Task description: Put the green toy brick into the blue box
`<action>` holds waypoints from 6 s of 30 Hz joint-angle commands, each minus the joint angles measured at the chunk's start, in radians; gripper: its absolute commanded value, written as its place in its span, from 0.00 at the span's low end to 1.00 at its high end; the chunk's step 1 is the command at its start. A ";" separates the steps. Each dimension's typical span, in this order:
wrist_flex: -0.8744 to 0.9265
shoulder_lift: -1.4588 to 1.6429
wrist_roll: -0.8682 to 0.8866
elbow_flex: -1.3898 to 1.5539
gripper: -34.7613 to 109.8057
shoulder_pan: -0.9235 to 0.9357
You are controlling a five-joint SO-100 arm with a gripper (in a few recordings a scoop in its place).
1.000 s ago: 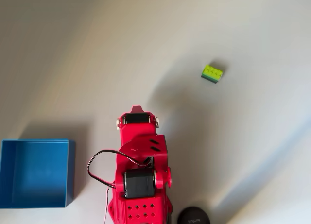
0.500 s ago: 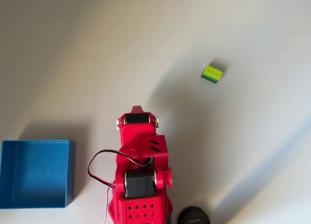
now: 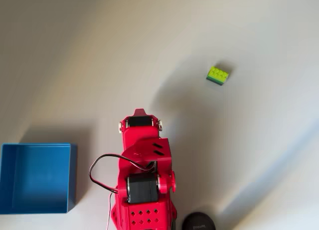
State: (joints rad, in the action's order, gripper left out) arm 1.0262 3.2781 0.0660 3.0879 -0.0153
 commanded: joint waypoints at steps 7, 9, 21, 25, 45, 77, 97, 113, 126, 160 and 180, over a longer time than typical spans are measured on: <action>0.002 0.006 0.006 -0.011 0.24 -0.005; 0.002 0.006 0.008 -0.011 0.24 -0.003; 0.002 0.006 0.038 -0.011 0.24 0.020; 0.003 0.006 0.037 -0.011 0.24 0.021; -0.110 -0.299 0.012 -0.405 0.24 0.052; -0.067 -1.427 0.094 -1.117 0.40 0.568; -0.083 -1.790 0.038 -1.327 0.39 0.626; -0.225 -1.931 0.074 -1.348 0.24 0.621; -0.155 -1.888 0.077 -1.318 0.24 0.580; -0.146 -0.841 0.084 -0.844 0.24 -0.494; -0.147 -0.848 0.077 -0.729 0.24 -1.071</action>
State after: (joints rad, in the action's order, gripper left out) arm 0.8744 2.3823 0.1304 2.3715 -1.0078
